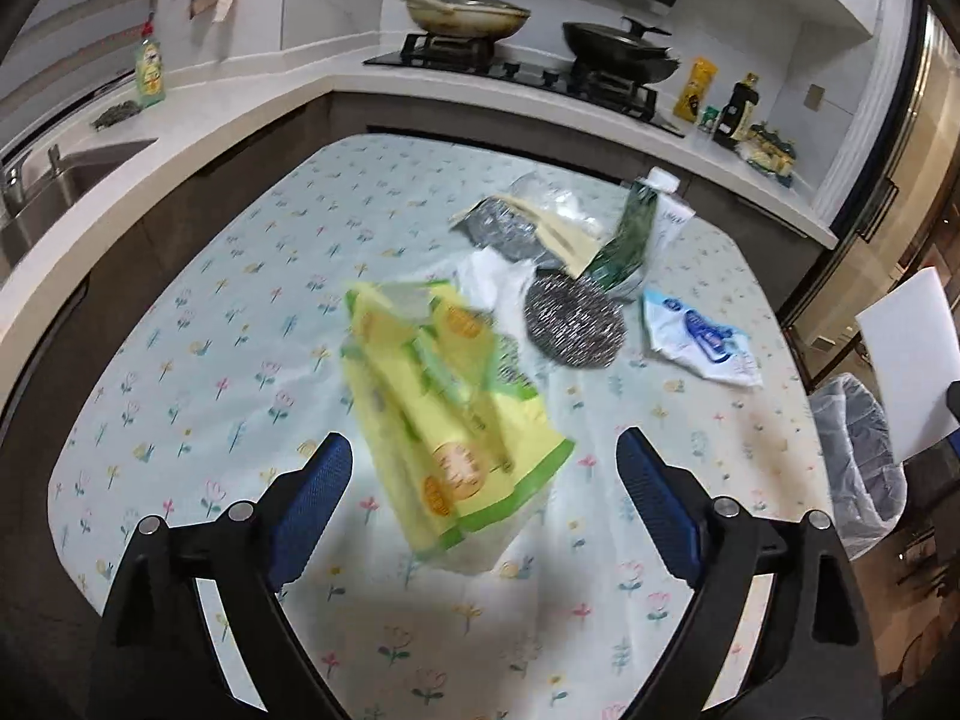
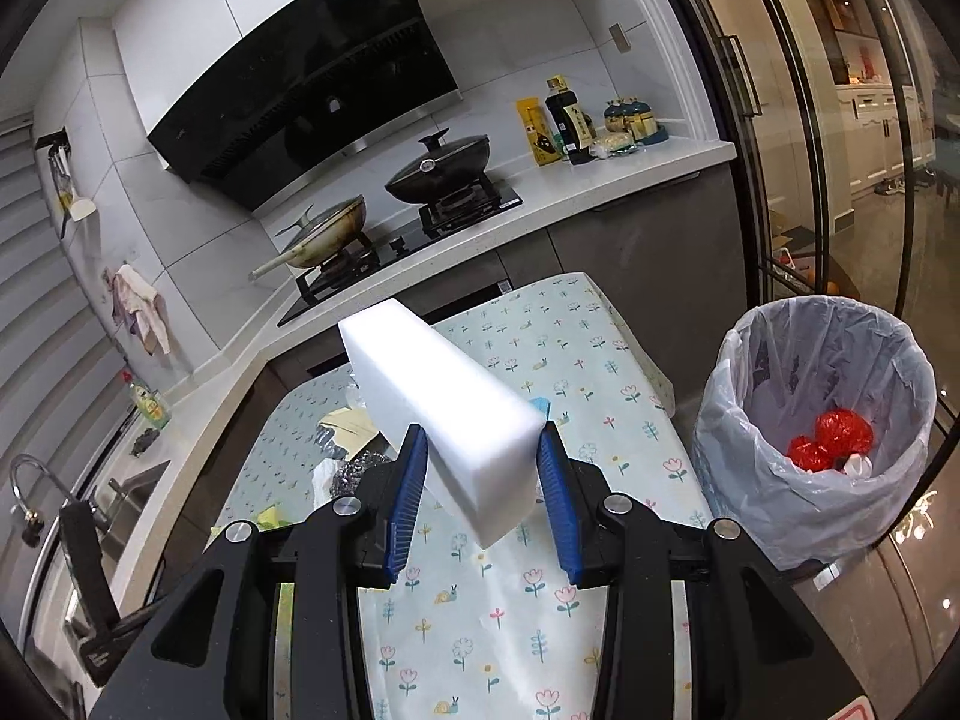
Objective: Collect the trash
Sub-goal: 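Grasp and lift the white sponge with the right gripper while the left grasps the yellow-green bag, then carry the yellow-green bag over the bin and open the left gripper while the right carries the sponge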
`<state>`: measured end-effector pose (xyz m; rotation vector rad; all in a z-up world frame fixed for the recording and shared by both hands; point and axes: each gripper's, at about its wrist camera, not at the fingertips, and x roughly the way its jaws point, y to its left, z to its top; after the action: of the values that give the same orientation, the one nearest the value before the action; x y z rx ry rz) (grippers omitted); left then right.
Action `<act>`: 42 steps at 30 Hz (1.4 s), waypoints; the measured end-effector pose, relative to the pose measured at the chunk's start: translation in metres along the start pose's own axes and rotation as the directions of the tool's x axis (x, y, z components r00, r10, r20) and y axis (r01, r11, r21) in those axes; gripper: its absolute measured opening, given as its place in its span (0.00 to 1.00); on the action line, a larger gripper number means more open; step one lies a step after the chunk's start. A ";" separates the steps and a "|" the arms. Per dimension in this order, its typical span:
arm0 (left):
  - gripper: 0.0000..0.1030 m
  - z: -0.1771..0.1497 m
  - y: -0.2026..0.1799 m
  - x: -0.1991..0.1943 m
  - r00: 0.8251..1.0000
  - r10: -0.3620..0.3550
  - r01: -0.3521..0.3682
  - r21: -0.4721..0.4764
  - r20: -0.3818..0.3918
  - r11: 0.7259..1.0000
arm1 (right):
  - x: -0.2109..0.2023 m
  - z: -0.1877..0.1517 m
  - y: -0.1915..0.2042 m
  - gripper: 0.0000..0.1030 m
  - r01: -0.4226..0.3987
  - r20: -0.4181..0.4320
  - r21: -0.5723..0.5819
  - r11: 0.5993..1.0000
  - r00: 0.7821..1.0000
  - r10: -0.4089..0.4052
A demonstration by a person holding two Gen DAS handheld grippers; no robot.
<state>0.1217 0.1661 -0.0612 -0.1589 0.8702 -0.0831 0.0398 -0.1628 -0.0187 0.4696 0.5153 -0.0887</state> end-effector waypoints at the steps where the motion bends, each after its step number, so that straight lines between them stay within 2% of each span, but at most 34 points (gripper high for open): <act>1: 0.83 -0.004 0.007 0.005 1.000 0.014 -0.014 -0.008 -0.017 1.000 | 0.001 -0.002 0.000 0.35 -0.003 -0.005 0.001 1.000 1.000 0.003; 4: 0.83 -0.013 0.018 0.017 0.998 0.017 -0.018 -0.024 -0.061 1.000 | 0.006 -0.008 0.002 0.35 -0.007 -0.019 0.005 1.000 1.000 0.007; 9: 0.82 -0.017 0.013 0.030 0.997 0.019 -0.019 0.004 -0.069 1.000 | 0.013 -0.016 0.008 0.35 -0.005 -0.042 0.008 1.000 0.999 0.006; 10: 0.75 -0.017 0.010 0.033 0.997 0.011 -0.010 0.013 -0.074 1.000 | 0.014 -0.017 0.009 0.35 -0.002 -0.044 0.004 1.000 0.999 0.003; 11: 0.60 -0.018 0.008 0.036 0.996 0.004 -0.002 0.024 -0.086 1.000 | 0.014 -0.018 0.009 0.35 -0.001 -0.046 0.003 1.000 0.999 0.001; 12: 0.53 -0.019 0.005 0.041 0.994 -0.008 0.011 0.035 -0.108 0.999 | 0.014 -0.018 0.009 0.35 0.000 -0.047 0.003 1.000 0.999 0.000; 14: 0.22 -0.021 0.002 0.048 0.987 -0.046 0.052 0.034 -0.152 0.998 | 0.014 -0.019 0.008 0.35 0.002 -0.049 0.007 1.000 0.999 -0.001; 17: 0.16 -0.023 -0.004 0.045 0.989 -0.055 0.062 0.047 -0.140 0.997 | 0.014 -0.019 0.006 0.35 0.004 -0.049 0.011 1.000 0.999 -0.003; 24: 0.13 -0.016 -0.029 0.015 0.990 -0.109 0.117 0.083 -0.093 0.990 | 0.007 -0.015 -0.005 0.35 0.002 -0.029 0.026 1.000 1.000 -0.001; 30: 0.13 -0.005 -0.072 -0.012 0.979 -0.195 0.201 0.143 -0.059 0.969 | -0.008 -0.005 -0.022 0.35 0.015 0.006 0.047 0.999 1.000 -0.016; 37: 0.13 0.000 -0.148 -0.032 0.955 -0.294 0.296 0.263 -0.048 0.919 | -0.034 0.005 -0.061 0.35 0.067 0.061 0.100 0.993 0.995 -0.073; 42: 0.13 -0.005 -0.209 -0.039 0.929 -0.363 0.365 0.356 -0.073 0.861 | -0.055 0.011 -0.101 0.35 0.116 0.097 0.165 0.980 0.986 -0.133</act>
<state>0.0911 -0.0354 0.0014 0.0277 0.8044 -0.5990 -0.0225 -0.2600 -0.0246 0.5844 0.4327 -0.2759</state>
